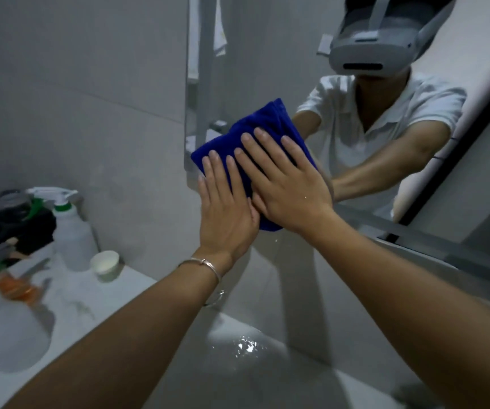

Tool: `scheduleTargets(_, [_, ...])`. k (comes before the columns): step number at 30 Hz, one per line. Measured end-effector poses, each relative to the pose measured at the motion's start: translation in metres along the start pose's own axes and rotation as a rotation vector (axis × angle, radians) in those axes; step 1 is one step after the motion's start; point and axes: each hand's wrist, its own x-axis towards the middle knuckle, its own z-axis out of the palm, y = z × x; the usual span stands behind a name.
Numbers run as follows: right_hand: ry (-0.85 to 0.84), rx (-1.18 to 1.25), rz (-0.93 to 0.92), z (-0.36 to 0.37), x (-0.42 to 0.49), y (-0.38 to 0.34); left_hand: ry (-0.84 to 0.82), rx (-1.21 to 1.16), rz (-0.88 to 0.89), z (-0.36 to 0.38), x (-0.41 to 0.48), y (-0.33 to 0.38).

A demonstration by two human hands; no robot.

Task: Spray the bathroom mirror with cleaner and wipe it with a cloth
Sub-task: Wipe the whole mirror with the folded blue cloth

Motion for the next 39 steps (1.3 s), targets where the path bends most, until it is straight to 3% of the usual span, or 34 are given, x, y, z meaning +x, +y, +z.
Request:
scheduleTargets(14, [0.117,0.069,0.028,0.013,-0.137,0.064,0.051,-0.145,0.134,0.027,-0.048,0.125])
scheduleTargets(25, [0.172,0.029,0.117,0.015,-0.323,0.181,0.096,-0.158,0.315,0.059,-0.1,0.317])
scheduleTargets(32, [0.051,0.055,0.313,-0.005,-0.449,0.281,0.033,0.017,0.473,0.049,-0.11,0.473])
scheduleTargets(39, [-0.009,0.171,0.621,-0.044,-0.439,0.35,0.09,0.091,0.659,-0.005,-0.053,0.537])
